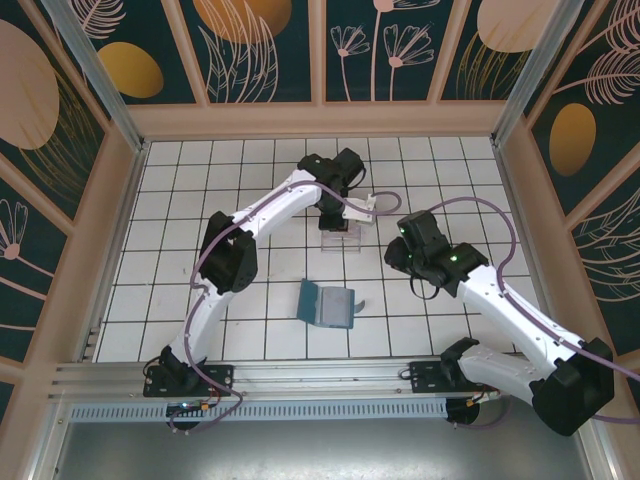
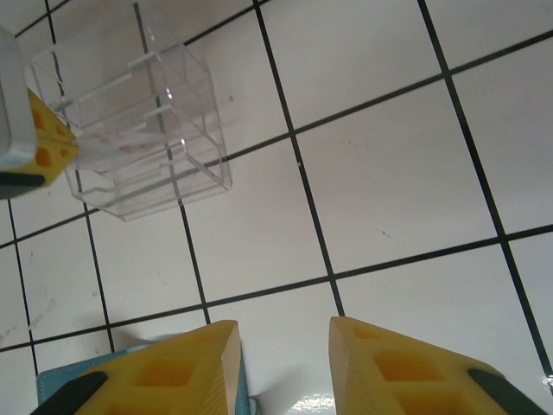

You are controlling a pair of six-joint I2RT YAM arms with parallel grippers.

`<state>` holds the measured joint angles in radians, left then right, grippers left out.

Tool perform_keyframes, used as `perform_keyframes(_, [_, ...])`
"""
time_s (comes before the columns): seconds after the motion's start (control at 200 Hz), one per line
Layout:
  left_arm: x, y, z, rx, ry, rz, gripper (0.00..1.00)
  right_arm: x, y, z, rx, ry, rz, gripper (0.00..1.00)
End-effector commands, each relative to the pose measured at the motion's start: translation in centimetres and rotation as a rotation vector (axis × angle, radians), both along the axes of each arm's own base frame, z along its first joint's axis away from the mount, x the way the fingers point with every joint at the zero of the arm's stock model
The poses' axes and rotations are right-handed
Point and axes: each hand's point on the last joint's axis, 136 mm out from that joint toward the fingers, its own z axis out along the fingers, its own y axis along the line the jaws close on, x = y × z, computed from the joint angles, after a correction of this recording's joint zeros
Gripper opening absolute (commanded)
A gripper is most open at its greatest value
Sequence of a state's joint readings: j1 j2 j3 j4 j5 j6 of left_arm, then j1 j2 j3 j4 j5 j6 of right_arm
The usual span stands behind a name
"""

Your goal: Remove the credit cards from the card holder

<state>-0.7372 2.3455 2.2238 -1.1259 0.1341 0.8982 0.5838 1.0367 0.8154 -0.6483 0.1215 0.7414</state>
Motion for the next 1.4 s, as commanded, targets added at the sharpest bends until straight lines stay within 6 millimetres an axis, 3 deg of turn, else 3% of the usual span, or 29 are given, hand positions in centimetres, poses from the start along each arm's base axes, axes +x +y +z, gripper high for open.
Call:
perform_keyframes(0.0, [-0.5, 0.6, -1.3, 0.035, 0.054, -0.020, 0.00, -0.3, -0.2, -0.3, 0.014, 0.009, -0.011, 0.33])
perform_keyframes(0.235, [-0.3, 0.8, -0.7, 0.040, 0.046, -0.017, 0.00, -0.3, 0.0, -0.5, 0.018, 0.014, -0.006, 0.33])
perform_keyframes(0.786, [-1.2, 0.6, -2.6, 0.067, 0.120, -0.022, 0.00, -0.1, 0.5, -0.9, 0.032, 0.024, 0.006, 0.32])
perform_keyframes(0.876, [-0.3, 0.2, -2.0, 0.053, 0.074, -0.011, 0.07, 0.0, 0.6, -0.9, 0.034, 0.024, 0.006, 0.32])
perform_keyframes(0.941, [0.5, -0.2, -1.5, 0.042, 0.027, -0.009, 0.18, 0.0, 0.6, -0.8, 0.035, 0.023, 0.002, 0.32])
perform_keyframes(1.131, [2.8, -1.4, 0.9, -0.024, -0.112, 0.007, 0.30, 0.0, 0.6, -0.7, 0.043, 0.018, 0.000, 0.32])
perform_keyframes(1.296, [3.7, -1.8, 2.1, -0.057, -0.163, 0.039, 0.32, 0.1, 0.8, -0.6, 0.049, 0.018, 0.002, 0.32])
perform_keyframes(1.391, [4.5, -2.2, 3.8, -0.105, -0.211, 0.104, 0.34, 0.0, 1.3, -0.5, 0.065, 0.020, 0.022, 0.32])
